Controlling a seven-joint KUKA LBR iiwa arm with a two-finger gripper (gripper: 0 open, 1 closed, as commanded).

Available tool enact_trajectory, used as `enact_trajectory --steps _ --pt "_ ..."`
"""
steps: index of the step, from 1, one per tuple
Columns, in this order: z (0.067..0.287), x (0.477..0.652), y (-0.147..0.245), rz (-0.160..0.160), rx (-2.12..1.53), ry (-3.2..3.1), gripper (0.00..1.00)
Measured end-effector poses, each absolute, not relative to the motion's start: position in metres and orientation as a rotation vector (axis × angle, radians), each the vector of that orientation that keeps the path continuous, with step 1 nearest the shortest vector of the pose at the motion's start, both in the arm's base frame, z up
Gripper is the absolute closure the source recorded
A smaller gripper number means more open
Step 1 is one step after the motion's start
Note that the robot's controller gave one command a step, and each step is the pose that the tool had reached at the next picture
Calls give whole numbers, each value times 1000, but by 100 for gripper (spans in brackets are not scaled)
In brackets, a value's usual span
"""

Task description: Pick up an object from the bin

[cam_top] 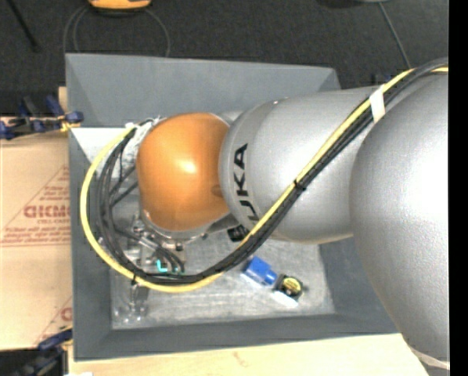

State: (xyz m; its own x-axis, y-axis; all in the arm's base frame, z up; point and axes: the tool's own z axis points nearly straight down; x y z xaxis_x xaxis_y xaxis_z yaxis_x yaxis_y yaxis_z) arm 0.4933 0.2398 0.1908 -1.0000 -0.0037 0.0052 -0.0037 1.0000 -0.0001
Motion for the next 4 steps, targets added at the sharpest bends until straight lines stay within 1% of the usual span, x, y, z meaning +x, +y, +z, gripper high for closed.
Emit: enact_trajectory --steps 1,2,3,4 --pt "71 502 157 -7 109 -3148 0" --pt "97 523 38 4 -162 -3143 0" --pt "74 512 -26 -2 -254 -3140 0" --pt "78 515 -24 -3 -258 -3148 100"
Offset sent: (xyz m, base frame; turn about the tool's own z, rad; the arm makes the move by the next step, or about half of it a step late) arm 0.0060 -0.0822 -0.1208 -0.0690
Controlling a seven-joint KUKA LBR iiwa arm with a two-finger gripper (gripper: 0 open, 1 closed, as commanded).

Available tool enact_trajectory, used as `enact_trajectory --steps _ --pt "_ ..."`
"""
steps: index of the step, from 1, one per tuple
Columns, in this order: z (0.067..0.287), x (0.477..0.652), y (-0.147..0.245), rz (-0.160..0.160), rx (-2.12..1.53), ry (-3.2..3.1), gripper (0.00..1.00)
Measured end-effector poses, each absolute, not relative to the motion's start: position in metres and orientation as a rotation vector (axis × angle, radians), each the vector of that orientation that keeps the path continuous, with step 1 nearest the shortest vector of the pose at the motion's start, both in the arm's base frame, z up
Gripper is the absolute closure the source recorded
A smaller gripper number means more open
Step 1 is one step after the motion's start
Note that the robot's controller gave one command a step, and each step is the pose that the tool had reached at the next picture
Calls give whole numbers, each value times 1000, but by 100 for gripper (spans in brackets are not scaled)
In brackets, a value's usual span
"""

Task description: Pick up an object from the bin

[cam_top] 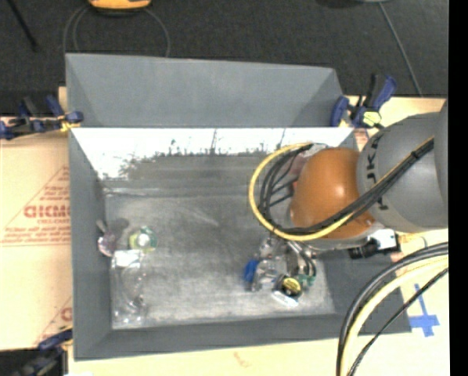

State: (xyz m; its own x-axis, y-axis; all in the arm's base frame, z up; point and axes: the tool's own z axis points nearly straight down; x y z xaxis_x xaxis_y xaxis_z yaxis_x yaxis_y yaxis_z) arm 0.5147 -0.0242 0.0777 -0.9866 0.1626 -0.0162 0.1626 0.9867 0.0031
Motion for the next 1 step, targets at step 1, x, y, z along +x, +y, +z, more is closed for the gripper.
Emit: enact_trajectory --steps 1 --pt "225 507 -24 0 255 3120 100"
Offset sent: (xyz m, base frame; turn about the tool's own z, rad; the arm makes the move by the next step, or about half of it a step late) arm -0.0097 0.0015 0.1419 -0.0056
